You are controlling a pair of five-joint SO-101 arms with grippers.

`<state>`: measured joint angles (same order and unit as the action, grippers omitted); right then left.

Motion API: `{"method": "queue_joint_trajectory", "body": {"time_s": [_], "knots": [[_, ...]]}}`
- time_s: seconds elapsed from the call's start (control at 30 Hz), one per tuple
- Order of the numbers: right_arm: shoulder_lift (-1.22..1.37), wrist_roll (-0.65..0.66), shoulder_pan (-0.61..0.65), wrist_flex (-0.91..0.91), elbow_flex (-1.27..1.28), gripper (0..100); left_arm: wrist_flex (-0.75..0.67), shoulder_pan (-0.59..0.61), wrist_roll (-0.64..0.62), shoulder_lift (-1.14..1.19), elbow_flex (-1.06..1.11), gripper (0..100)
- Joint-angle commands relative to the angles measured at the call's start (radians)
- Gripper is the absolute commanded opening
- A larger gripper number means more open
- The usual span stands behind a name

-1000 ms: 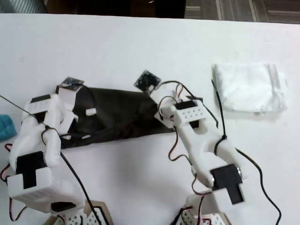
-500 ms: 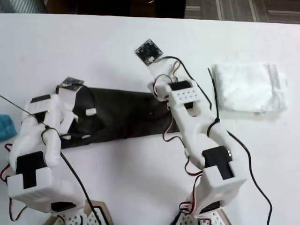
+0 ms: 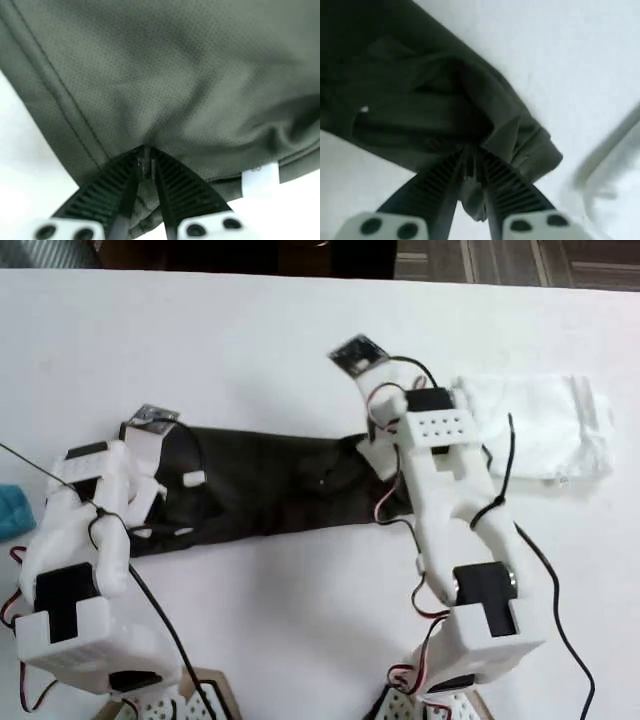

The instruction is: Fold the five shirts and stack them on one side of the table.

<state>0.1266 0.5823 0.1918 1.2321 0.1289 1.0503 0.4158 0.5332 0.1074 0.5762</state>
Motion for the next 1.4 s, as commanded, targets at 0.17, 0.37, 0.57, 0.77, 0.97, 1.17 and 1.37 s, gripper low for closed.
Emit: {"method": "queue_joint_trajectory", "body": {"time_s": [0.17, 0.37, 0.57, 0.77, 0.97, 1.17, 1.37], "knots": [[0.067, 0.180, 0.008, 0.108, -0.046, 2.1, -0.023, 0.029, 0.006, 0.000, 0.002, 3], [0.191, 0.135, 0.019, -0.064, -0.063, 2.1, -0.023, 0.029, 0.006, 0.000, 0.002, 3], [0.202, -0.034, 0.058, -0.105, -0.183, 2.1, -0.023, 0.029, 0.006, 0.000, 0.001, 3], [0.203, -0.037, 0.139, -0.197, -0.195, 2.1, -0.023, 0.029, 0.006, 0.000, 0.001, 3], [0.203, -0.037, 0.177, -0.205, -0.195, 2.1, -0.023, 0.029, 0.006, 0.000, 0.001, 3], [0.191, -0.029, 0.136, -0.068, -0.199, 2.1, -0.023, 0.029, 0.006, 0.000, 0.001, 3], [0.180, -0.029, 0.120, 0.044, -0.199, 2.1, -0.023, 0.029, 0.006, 0.000, 0.001, 3]]}}
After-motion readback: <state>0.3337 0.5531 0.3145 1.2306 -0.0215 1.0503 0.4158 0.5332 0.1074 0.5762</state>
